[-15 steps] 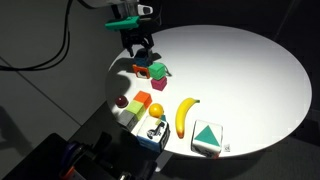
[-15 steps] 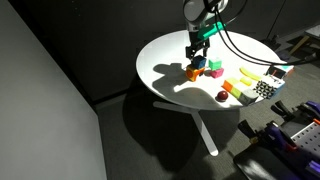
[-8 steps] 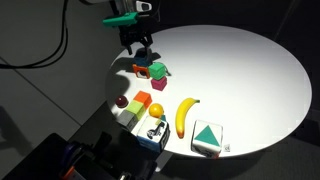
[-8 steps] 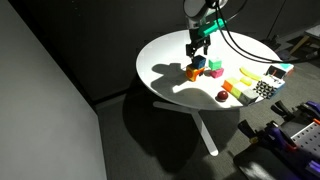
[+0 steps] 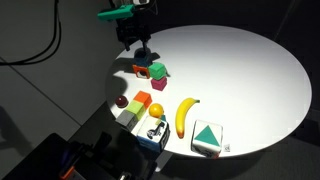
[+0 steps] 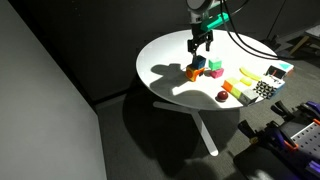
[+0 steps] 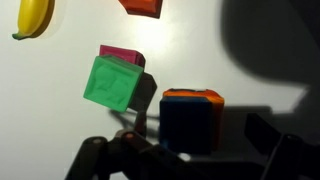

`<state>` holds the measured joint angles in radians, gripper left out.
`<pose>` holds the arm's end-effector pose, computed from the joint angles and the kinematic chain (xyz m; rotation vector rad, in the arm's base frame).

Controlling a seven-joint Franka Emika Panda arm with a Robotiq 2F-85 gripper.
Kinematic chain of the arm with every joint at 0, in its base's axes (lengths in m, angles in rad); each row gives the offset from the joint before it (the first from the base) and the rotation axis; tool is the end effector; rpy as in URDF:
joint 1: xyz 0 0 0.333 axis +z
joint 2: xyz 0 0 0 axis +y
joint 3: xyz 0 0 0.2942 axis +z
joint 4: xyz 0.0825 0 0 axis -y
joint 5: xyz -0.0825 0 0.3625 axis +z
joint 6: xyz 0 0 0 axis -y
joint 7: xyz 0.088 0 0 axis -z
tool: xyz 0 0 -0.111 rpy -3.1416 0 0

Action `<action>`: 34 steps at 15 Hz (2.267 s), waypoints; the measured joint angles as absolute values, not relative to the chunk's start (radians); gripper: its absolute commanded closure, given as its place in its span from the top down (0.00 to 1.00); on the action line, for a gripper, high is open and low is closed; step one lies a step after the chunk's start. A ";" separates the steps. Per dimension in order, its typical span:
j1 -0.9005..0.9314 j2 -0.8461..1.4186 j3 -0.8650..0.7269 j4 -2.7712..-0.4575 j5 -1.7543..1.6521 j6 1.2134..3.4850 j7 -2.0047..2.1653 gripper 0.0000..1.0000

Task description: Put the blue block on the orange plushy cube

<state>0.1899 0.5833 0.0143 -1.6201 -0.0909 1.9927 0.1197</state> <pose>0.6232 0.1221 0.2586 3.0172 0.1948 -0.2979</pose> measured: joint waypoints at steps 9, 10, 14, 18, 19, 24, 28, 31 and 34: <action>0.190 0.435 0.022 -1.791 -0.091 2.022 0.149 1.00; 0.190 0.417 0.026 -1.813 -0.091 2.022 0.149 1.00; 0.190 0.356 0.036 -1.891 -0.091 2.019 0.150 1.00; 0.189 0.301 0.037 -1.954 -0.091 2.008 0.165 1.00; 0.189 0.285 0.037 -1.969 -0.091 2.004 0.172 1.00; 0.189 0.202 0.038 -2.042 -0.091 2.000 0.198 1.00; 0.188 0.128 0.039 -2.098 -0.091 2.006 0.212 1.00; 0.184 0.077 0.041 -2.135 -0.091 2.025 0.214 1.00; 0.179 0.032 0.046 -2.171 -0.091 2.066 0.214 1.00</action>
